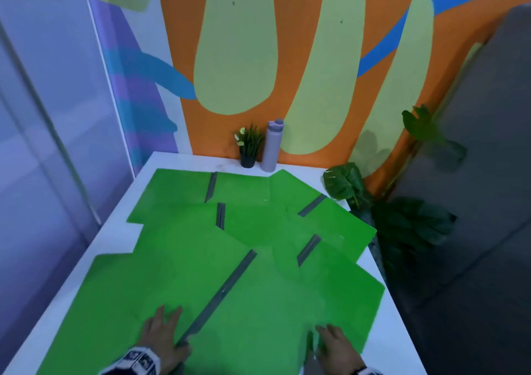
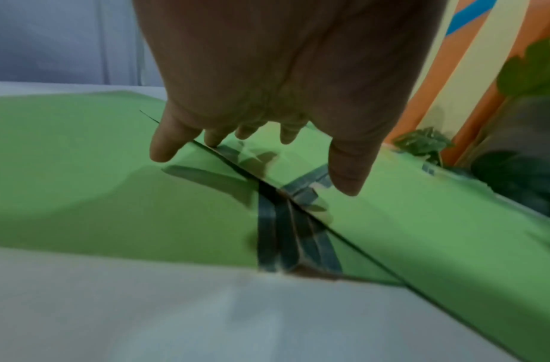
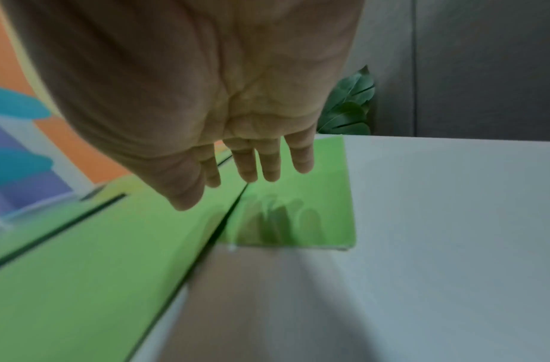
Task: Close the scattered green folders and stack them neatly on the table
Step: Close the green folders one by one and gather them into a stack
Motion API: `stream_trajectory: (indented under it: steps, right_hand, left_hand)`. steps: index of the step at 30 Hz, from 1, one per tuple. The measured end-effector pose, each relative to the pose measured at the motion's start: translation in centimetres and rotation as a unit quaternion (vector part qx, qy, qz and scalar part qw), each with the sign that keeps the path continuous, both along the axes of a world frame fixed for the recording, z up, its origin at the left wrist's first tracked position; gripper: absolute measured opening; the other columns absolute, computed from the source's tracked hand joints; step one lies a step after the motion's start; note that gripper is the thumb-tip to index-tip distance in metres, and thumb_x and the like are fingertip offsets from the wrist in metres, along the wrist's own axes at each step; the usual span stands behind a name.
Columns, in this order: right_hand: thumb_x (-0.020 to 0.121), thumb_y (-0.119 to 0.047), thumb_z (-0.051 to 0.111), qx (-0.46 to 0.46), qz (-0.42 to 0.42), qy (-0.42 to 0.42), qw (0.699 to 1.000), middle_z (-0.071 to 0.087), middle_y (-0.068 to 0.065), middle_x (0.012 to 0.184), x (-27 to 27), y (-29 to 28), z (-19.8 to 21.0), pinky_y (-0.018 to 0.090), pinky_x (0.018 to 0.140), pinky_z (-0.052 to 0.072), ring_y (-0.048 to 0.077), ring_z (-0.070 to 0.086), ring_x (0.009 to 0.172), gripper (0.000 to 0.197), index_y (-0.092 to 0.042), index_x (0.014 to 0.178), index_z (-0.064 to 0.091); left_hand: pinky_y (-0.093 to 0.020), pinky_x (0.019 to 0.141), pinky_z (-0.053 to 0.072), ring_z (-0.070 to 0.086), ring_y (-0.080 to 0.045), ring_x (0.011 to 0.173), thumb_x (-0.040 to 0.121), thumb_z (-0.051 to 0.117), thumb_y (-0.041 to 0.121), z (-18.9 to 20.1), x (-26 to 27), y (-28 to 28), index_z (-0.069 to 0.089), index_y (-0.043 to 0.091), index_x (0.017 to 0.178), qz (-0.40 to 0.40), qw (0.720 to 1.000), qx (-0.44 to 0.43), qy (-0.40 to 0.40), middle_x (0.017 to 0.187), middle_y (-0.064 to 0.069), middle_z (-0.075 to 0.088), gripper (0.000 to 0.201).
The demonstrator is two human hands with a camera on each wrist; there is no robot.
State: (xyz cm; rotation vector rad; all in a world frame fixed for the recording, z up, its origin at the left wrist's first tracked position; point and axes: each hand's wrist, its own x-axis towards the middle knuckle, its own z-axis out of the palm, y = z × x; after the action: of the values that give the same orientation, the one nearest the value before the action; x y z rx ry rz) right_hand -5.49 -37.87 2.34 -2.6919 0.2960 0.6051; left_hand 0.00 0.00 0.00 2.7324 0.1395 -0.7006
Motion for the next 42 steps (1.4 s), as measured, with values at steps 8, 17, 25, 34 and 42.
stream_trajectory:
  steps: [8,17,25,34,42]
  right_hand:
    - [0.086,-0.034,0.055,-0.028,0.088,0.032,0.995,-0.003,0.005,0.161,-0.5,1.3,-4.0,0.058,0.113,0.021,0.030,0.002,0.147,0.072,-0.029,0.148,0.020]
    - [0.080,-0.023,0.066,0.052,-0.107,-0.043,0.992,0.042,0.016,0.138,-1.3,-0.7,-4.1,0.043,0.110,0.032,0.031,0.042,0.126,0.078,-0.018,0.147,0.026]
    - [0.087,-0.003,0.059,0.295,-0.288,-0.041,0.910,0.030,0.024,0.149,1.8,0.9,-0.1,0.053,0.108,0.034,0.040,0.037,0.131,0.069,-0.014,0.144,0.022]
    - [0.093,-0.001,0.049,0.428,-0.272,-0.337,0.793,0.046,0.011,0.131,3.8,4.1,9.4,0.038,0.104,0.031,0.025,0.038,0.128,0.039,-0.024,0.124,0.045]
    - [0.090,0.009,0.050,0.450,-0.189,-0.538,0.687,0.058,-0.017,0.091,4.1,4.0,15.7,0.016,0.081,0.046,0.002,0.053,0.087,0.047,-0.035,0.105,0.046]
  left_hand:
    - [-0.068,0.108,0.027,-0.004,-0.036,0.149,0.070,0.070,0.051,-1.1,-2.5,-0.2,-0.003,0.041,0.150,-0.028,0.998,0.039,0.029,0.162,-0.003,-0.015,0.109]
    - [-0.057,0.108,0.036,0.037,-0.021,0.130,0.058,0.058,0.076,-0.5,-6.1,-1.2,0.015,0.044,0.147,-0.022,0.998,0.055,-0.015,0.137,0.000,0.036,0.103]
    - [-0.059,0.113,0.026,0.016,-0.038,0.145,0.068,0.065,0.062,0.0,-5.2,-1.9,0.012,0.040,0.149,-0.007,1.000,0.021,-0.020,0.161,-0.003,0.009,0.099]
    - [-0.059,0.109,0.031,0.025,-0.025,0.142,0.051,0.072,0.071,-0.2,-6.3,0.0,0.025,0.033,0.142,0.083,0.995,0.040,-0.041,0.154,-0.001,0.023,0.110]
    - [-0.055,0.109,0.037,0.039,-0.030,0.135,0.076,0.070,0.028,-0.2,-3.8,4.6,0.048,0.025,0.129,0.142,0.987,0.048,-0.056,0.150,-0.007,0.034,0.058]
